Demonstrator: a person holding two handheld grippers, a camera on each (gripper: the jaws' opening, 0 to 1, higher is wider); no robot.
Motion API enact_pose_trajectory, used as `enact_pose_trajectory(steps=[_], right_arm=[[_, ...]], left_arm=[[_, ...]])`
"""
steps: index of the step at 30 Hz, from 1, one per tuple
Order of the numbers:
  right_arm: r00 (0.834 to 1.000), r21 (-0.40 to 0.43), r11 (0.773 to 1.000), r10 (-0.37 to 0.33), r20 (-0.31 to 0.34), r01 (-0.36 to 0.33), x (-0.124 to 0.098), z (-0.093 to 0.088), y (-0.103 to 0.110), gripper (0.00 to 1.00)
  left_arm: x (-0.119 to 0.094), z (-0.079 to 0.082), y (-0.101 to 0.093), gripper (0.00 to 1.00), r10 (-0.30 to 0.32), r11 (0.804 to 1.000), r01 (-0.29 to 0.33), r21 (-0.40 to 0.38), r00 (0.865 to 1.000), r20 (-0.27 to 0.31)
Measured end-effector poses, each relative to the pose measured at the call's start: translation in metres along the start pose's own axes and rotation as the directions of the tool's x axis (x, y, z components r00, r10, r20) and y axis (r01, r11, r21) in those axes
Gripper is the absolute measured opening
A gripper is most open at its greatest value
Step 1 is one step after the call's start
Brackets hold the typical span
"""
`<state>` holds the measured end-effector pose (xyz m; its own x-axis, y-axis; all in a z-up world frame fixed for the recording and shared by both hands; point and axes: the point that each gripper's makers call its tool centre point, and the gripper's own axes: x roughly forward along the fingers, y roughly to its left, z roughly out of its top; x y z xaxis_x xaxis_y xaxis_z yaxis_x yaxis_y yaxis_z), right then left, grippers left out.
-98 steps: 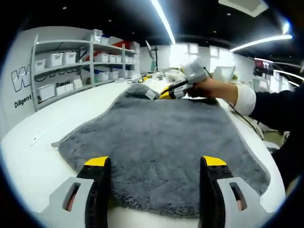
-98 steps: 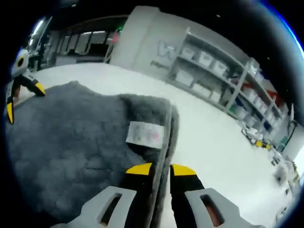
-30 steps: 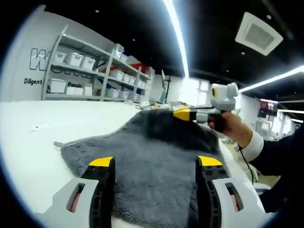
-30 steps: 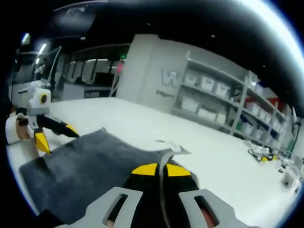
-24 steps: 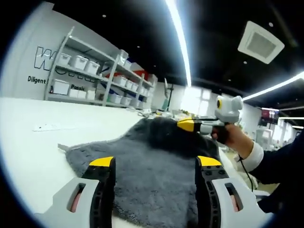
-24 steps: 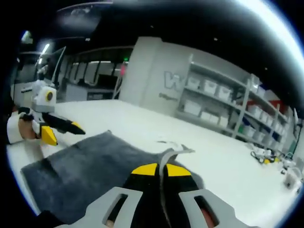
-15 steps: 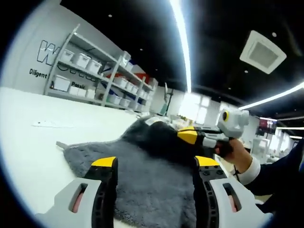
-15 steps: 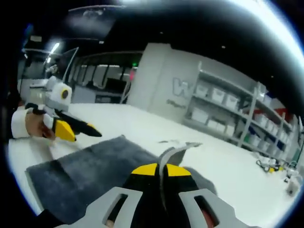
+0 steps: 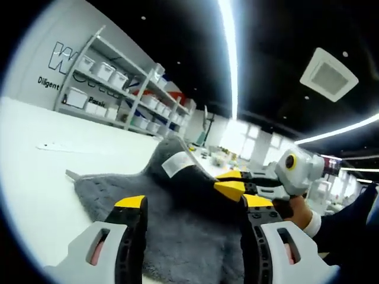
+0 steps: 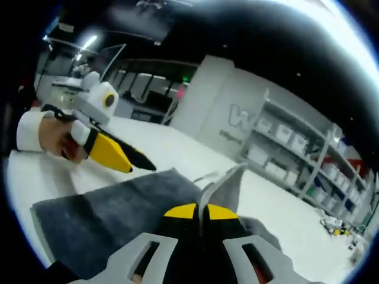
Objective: Open the folded towel by lifting each exposed corner and separating the folded layers until the towel lies flat within the target outline without major curled edges
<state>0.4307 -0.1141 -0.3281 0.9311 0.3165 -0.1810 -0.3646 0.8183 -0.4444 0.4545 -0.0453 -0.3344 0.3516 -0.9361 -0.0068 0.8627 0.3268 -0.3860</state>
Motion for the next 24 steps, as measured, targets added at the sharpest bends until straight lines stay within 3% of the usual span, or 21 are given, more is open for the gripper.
enact_pose_trajectory(steps=[3,7,10,11,17,21,24], right_arm=[[1.000,-0.037,0.999,-0.007,0.004,0.007,0.001,0.003,0.006,0.00],[1.000,-0.069,0.998,-0.002,0.007,0.002,0.002,0.002,0.014,0.00],[1.000,-0.089,0.996,-0.007,0.016,0.009,0.001,0.004,0.017,0.00],[1.000,-0.094,0.996,-0.007,0.017,0.009,0.001,0.004,0.018,0.00],[1.000,-0.144,0.990,-0.003,0.020,0.006,0.002,0.007,0.026,0.00],[0.999,-0.201,0.979,-0.022,0.031,0.028,0.003,0.011,0.029,0.00],[0.998,-0.273,0.961,-0.042,0.037,0.051,0.003,0.013,0.028,0.00]], left_arm=[[0.000,0.002,-0.010,0.61,-0.033,0.998,0.035,-0.058,0.999,0.031],[-0.002,0.010,-0.017,0.60,-0.079,0.973,0.101,-0.207,0.990,0.113],[-0.002,0.007,-0.012,0.59,-0.062,0.974,0.083,-0.209,0.993,0.103],[-0.001,-0.001,-0.023,0.57,-0.058,0.977,0.076,-0.198,0.994,0.095],[0.001,-0.013,-0.037,0.55,-0.061,0.972,0.075,-0.221,0.996,0.072],[-0.002,-0.016,-0.045,0.54,-0.035,0.982,0.049,-0.183,0.997,0.076],[-0.003,-0.019,-0.045,0.54,-0.027,0.975,0.043,-0.218,0.996,0.079]])
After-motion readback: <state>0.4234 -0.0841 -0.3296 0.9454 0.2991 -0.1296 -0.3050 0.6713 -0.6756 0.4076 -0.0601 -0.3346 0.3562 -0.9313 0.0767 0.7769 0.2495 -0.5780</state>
